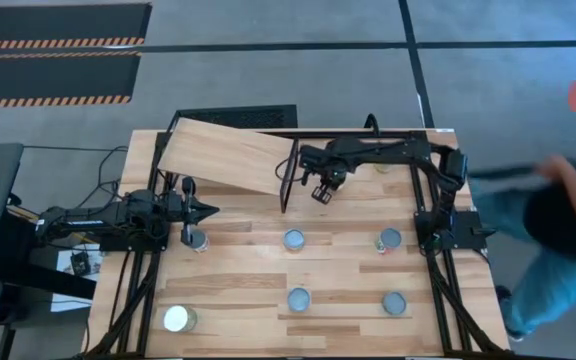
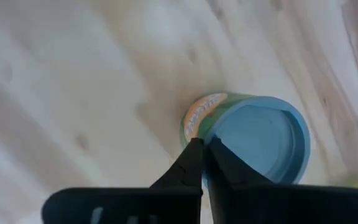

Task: Pick and place cans onto a shelf
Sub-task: Put the canned sliced peaches can on the shelf

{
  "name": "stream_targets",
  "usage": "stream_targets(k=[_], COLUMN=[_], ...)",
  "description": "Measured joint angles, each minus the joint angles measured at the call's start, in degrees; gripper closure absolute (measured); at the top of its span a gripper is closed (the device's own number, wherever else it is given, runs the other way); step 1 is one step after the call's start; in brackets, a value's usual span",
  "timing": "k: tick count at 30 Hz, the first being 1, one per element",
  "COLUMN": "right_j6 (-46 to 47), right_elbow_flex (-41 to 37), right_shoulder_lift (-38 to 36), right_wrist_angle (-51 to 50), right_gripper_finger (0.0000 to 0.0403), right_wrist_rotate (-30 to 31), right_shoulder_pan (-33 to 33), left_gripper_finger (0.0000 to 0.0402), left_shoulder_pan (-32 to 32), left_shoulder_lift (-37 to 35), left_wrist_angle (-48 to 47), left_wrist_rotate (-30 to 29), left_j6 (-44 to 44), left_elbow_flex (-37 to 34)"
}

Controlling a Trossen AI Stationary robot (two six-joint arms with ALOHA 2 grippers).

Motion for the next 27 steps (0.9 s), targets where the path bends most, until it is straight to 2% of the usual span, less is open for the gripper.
stream_targets(k=[8,11,16,21,27], right_j6=[2.90,2.70,-0.68,-5.91,-16.95], right_elbow_flex=[14.26,20.93,32.80,43.51,46.37], right_shoulder_lift=[-0.02,-1.17,-3.58,-2.68,0.74], right_wrist_angle=[-22.51,-26.91,-26.89,-24.26,-11.35], right_gripper_finger=[0.0395,0.0397,0.0399,0.0399,0.0398], right_wrist_rotate=[-1.86,-2.16,-4.19,-2.51,-3.65], right_shoulder_pan=[8.31,10.88,12.45,8.87,3.76], left_gripper_finger=[0.0401,0.0402,0.0401,0.0401,0.0401], left_shoulder_pan=[0.00,-0.01,0.00,0.00,0.00], left_shoulder_lift=[0.01,0.00,0.00,0.00,0.02], left_wrist_angle=[-0.02,-0.02,0.26,0.55,0.65], left_wrist_rotate=[-0.02,-0.02,-0.06,-0.09,-0.09], left_j6=[-0.03,-0.02,-0.04,-0.04,-0.02], left_elbow_flex=[0.00,0.00,0.00,0.00,0.00])
